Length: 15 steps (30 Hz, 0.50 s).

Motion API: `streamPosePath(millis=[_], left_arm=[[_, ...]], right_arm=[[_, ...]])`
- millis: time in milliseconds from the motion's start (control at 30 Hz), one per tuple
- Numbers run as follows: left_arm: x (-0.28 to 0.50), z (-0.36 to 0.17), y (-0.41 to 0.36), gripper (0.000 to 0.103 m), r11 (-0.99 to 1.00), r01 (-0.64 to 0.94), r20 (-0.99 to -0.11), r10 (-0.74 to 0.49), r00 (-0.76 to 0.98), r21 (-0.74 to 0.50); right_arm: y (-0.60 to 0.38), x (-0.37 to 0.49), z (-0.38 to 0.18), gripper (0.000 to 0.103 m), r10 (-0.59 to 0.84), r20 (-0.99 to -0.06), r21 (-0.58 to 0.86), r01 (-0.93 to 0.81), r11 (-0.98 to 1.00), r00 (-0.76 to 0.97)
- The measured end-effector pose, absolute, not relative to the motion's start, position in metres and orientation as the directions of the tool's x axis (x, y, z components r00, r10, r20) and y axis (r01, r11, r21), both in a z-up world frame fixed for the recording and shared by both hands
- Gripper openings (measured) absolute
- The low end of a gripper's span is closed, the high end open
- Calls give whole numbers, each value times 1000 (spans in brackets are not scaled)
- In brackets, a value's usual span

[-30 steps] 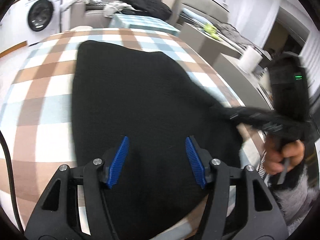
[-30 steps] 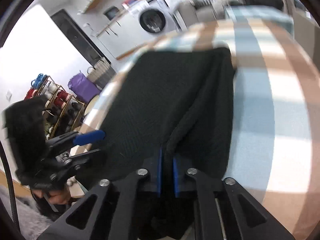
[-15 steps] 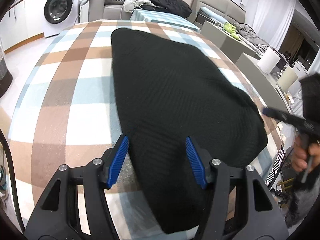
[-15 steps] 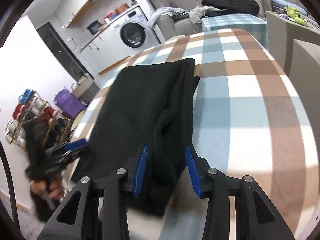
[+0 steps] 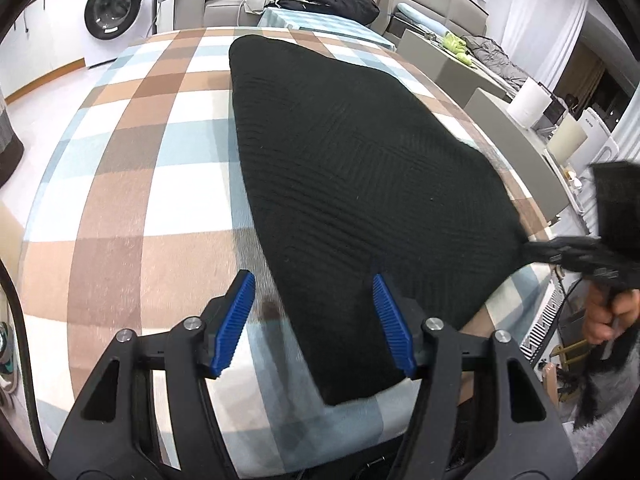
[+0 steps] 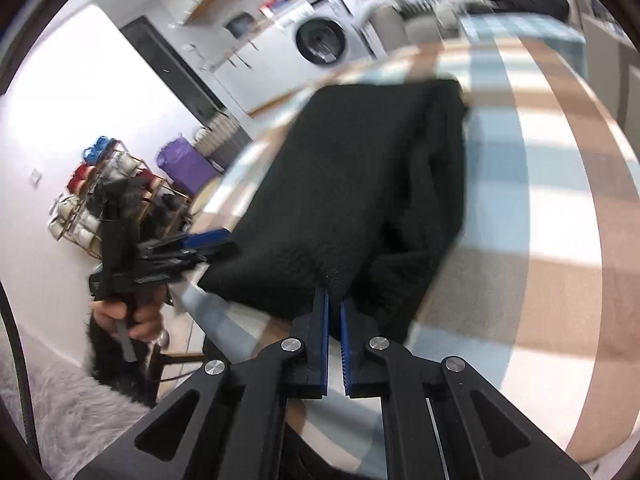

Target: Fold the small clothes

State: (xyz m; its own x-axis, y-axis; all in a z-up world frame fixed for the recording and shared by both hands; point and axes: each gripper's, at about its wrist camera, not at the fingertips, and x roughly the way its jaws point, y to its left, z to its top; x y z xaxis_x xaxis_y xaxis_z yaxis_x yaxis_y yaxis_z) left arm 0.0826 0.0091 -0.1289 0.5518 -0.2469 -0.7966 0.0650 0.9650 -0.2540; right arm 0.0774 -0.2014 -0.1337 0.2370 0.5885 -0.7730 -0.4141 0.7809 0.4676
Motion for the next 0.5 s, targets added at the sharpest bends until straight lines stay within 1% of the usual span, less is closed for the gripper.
streamPosePath(millis=[67,300,367,400,433,467,500], left_arm=[[77,-129,9,62,961,82,-792,-266,549,-265],[66,-139,-1,63,969,133,-820,-247,516,-209],[64,-141,-1,63,970,136,-822,-243,514,-202],[63,-141,-1,64,972,138,-825,-236,513,-193],[63,-142,-1,64,973,141,-828,-228,512,-180],[62,-142,0,64,973,143,-828,-229,512,-181],[62,-142,1,64,972,141,-826,-235,512,-189]], right_arm=[[-201,83,-145,4,592,-776,486,-392,781,218],[-200,86,-143,5,585,-781,480,-391,785,216],[-199,81,-137,5,568,-792,454,-406,793,223],[-199,79,-132,8,560,-794,435,-422,795,237],[-200,78,-126,15,556,-790,421,-432,797,257],[-203,78,-119,19,553,-784,411,-432,803,283],[-206,77,-116,34,550,-776,406,-423,810,307]])
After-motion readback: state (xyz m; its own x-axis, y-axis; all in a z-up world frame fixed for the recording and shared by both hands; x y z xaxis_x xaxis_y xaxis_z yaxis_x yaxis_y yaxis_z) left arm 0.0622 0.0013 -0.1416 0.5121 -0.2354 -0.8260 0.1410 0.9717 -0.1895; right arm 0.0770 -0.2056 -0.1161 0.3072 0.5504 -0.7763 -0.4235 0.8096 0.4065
